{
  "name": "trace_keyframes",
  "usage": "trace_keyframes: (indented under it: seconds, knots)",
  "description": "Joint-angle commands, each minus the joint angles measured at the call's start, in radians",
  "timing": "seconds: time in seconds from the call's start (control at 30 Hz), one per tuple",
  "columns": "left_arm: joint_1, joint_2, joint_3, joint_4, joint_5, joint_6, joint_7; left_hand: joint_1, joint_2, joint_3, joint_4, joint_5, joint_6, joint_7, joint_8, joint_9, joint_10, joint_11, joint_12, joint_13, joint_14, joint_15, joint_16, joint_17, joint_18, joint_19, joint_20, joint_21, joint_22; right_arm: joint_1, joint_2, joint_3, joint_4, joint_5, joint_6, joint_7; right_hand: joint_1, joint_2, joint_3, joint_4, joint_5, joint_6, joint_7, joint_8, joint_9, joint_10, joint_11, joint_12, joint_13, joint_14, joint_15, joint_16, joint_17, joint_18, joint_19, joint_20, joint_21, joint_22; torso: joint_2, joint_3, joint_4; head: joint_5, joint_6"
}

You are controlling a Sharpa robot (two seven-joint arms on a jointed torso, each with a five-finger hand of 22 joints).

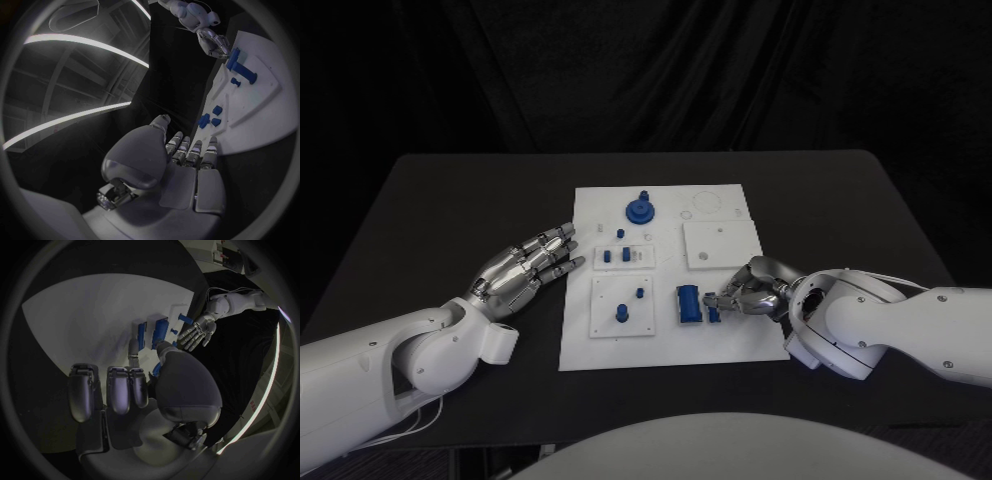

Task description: Assemble the parts on the task board

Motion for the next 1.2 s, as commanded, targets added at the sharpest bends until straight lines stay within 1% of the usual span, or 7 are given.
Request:
trace_keyframes:
  seconds: [0.03, 0.6, 0.8, 0.87, 1.07, 1.13, 1.2]
  knots:
    - [-0.002, 0.003, 0.001, 0.001, 0.003, 0.013, 0.010, 0.010, -0.002, 0.005, 0.001, 0.004, -0.001, 0.002, 0.000, -0.001, 0.001, 0.002, -0.003, 0.000, 0.003, 0.001, 0.003, 0.000, 0.002, 0.007, 0.001, 0.002, -0.001, 0.001, 0.001, 0.000, 0.000, -0.022, 0.018, -0.022, -0.011, 0.002, -0.024, 0.002, -0.025, 0.001, 0.003, -0.004, -0.002, 0.108, 0.006, 0.003, 0.263, 0.091, 0.006, -0.006, 0.187, 0.003, 0.074, 0.005, -0.004, 0.239, 0.000, 0.0000, 0.0001, 0.001, 0.000]
    - [-0.004, -0.006, 0.001, 0.009, 0.003, 0.004, 0.032, 0.009, -0.001, 0.009, 0.001, 0.004, 0.001, 0.003, 0.000, 0.000, 0.000, 0.002, -0.001, 0.000, 0.003, 0.002, 0.003, 0.000, 0.002, 0.007, 0.002, 0.002, -0.002, 0.002, -0.051, 0.000, 0.017, -0.081, -0.222, 0.221, 0.093, 0.038, -0.039, -0.021, 0.104, -0.003, -0.008, 0.030, 0.016, 0.108, -0.003, 0.003, 0.263, 0.078, -0.002, -0.029, 0.122, 0.014, 0.053, -0.002, -0.045, 0.223, -0.002, 0.0006, 0.0002, 0.011, 0.000]
    - [-0.004, -0.031, 0.001, 0.041, -0.043, -0.043, 0.105, 0.021, -0.023, 0.023, -0.014, 0.068, 0.051, 0.001, 0.019, 0.007, 0.022, 0.001, 0.036, 0.005, 0.006, -0.027, 0.010, 0.002, 0.010, 0.011, -0.018, 0.005, 0.002, 0.019, -0.076, 0.000, 0.015, 0.062, -0.319, 0.497, 0.187, 0.060, 0.003, 0.005, 0.183, -0.002, 0.000, 0.022, -0.033, -0.035, 0.006, -0.156, 0.101, -0.078, 0.011, -0.315, -0.356, 0.103, -0.160, 0.010, -0.463, 0.051, -0.003, 0.0010, 0.0007, 0.006, 0.000]
    - [-0.003, -0.042, 0.001, 0.058, -0.053, -0.067, 0.138, 0.022, -0.049, 0.016, -0.022, 0.081, 0.076, -0.008, 0.028, 0.009, 0.037, -0.010, 0.057, 0.007, 0.008, -0.051, 0.012, 0.002, 0.011, 0.014, -0.042, 0.008, 0.004, 0.037, -0.076, 0.000, 0.002, 0.179, -0.313, 0.613, 0.137, 0.076, 0.017, -0.006, 0.180, -0.019, 0.025, -0.009, -0.081, -0.312, 0.035, -0.514, -0.216, -0.266, 0.045, -0.660, -0.756, 0.162, -0.366, 0.041, -0.893, -0.156, -0.004, 0.0012, 0.0002, 0.002, 0.000]
    - [0.016, -0.053, 0.001, 0.091, -0.064, -0.123, 0.193, -0.009, -0.071, -0.016, 0.018, 0.088, 0.142, -0.016, 0.045, 0.014, 0.072, -0.022, 0.095, 0.010, 0.005, -0.097, 0.004, 0.000, 0.003, -0.011, -0.096, -0.008, -0.028, 0.077, -0.049, -0.001, -0.059, 0.477, -0.183, 0.851, -0.046, 0.111, -0.067, 0.009, 0.213, -0.173, 0.139, -0.114, -0.203, -0.813, 0.222, -1.039, -0.620, -0.750, 0.263, -1.062, -0.947, 0.086, -0.715, 0.181, -1.300, -0.417, -0.011, 0.0024, -0.0011, -0.004, 0.000]
    - [0.026, -0.052, 0.001, 0.098, -0.066, -0.130, 0.199, -0.066, -0.065, -0.072, 0.152, -0.050, 0.169, -0.025, 0.046, 0.014, 0.070, -0.040, 0.061, 0.006, -0.015, -0.116, -0.030, -0.007, -0.007, -0.031, -0.122, -0.021, -0.056, 0.084, -0.032, -0.001, -0.085, 0.552, -0.128, 0.912, -0.075, 0.136, -0.116, 0.002, 0.177, -0.215, 0.141, -0.147, -0.250, -0.882, 0.273, -1.128, -0.736, -0.822, 0.308, -1.139, -1.021, 0.079, -0.797, 0.218, -1.414, -0.519, -0.021, 0.0037, -0.0044, -0.001, 0.000]
    - [0.035, -0.051, 0.001, 0.102, -0.067, -0.129, 0.200, -0.103, -0.053, -0.111, 0.175, -0.180, 0.148, -0.026, 0.029, 0.008, 0.060, -0.044, 0.023, 0.002, -0.026, -0.121, -0.054, -0.012, -0.007, -0.035, -0.128, -0.023, -0.062, 0.089, -0.007, -0.002, -0.121, 0.628, -0.051, 0.969, -0.134, 0.163, -0.185, 0.003, 0.096, -0.297, 0.134, -0.204, -0.315, -1.037, 0.227, -1.231, -0.858, -0.994, 0.283, -1.257, -1.112, 0.050, -1.093, 0.272, -1.468, -0.778, -0.038, 0.0079, -0.0074, -0.003, 0.000]
